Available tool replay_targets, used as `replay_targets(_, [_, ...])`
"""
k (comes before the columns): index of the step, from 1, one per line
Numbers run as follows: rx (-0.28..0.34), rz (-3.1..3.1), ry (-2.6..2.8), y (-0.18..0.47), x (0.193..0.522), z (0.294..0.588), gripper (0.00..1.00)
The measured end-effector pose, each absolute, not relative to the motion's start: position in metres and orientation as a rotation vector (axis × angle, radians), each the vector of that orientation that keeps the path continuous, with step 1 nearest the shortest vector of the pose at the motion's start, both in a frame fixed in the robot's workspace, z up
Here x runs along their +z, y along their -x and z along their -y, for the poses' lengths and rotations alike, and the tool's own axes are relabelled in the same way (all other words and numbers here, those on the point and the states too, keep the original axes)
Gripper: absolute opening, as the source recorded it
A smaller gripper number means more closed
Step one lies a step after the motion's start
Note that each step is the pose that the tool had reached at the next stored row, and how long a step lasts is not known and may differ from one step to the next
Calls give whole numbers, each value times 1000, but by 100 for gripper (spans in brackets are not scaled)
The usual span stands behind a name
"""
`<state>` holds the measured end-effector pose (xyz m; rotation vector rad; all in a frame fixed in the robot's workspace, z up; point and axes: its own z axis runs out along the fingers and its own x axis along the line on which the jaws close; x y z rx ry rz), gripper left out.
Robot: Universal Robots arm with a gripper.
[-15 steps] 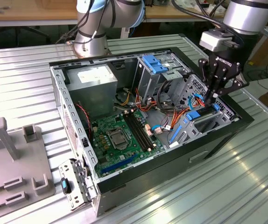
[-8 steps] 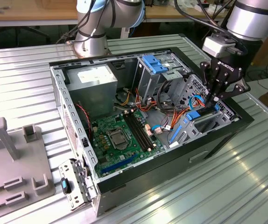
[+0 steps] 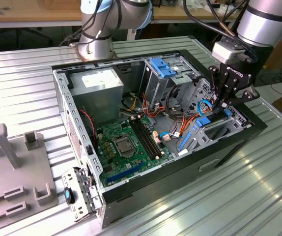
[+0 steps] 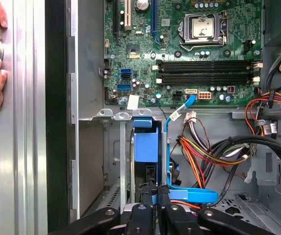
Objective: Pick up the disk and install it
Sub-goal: 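Insert the second disk wire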
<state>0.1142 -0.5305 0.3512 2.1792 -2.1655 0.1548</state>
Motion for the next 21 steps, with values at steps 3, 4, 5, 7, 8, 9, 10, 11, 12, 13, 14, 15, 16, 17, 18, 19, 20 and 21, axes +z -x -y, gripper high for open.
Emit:
replay_targets(3, [155,2164,-2180,-116,349,530,16])
replay_targets(4, [155,2164,-2180,-116,349,530,16])
replay_targets(5, [155,2163,-2182,-116,349,530,16])
replay_targets(7, [155,2153,-2192,-116,348,530,16])
replay_targets(8, [156,2144,-2201,-116,348,530,16])
replay_targets(9, [156,2140,-2206,-116,348,530,16])
replay_targets(10, [155,2139,-2209,-116,348,530,16])
replay_targets(11, [153,2139,-2211,-116,347,530,16])
replay_targets(12, [150,2139,-2213,-116,347,530,16])
replay_targets(13, [144,2142,-2217,-116,347,530,16])
replay_targets(14, [137,2145,-2221,-116,347,530,16])
replay_targets(15, [132,2148,-2224,-116,347,530,16])
replay_targets(16, [127,2151,-2226,-116,347,531,16])
replay_targets(17, [126,2151,-2227,-116,347,532,16])
replay_targets(18, [126,2151,-2227,-116,347,533,16])
replay_targets(19, [126,2151,-2227,-116,347,534,16])
replay_targets(20, [125,2151,-2227,-116,347,535,16])
replay_targets(21, [124,2152,-2227,-116,347,535,16])
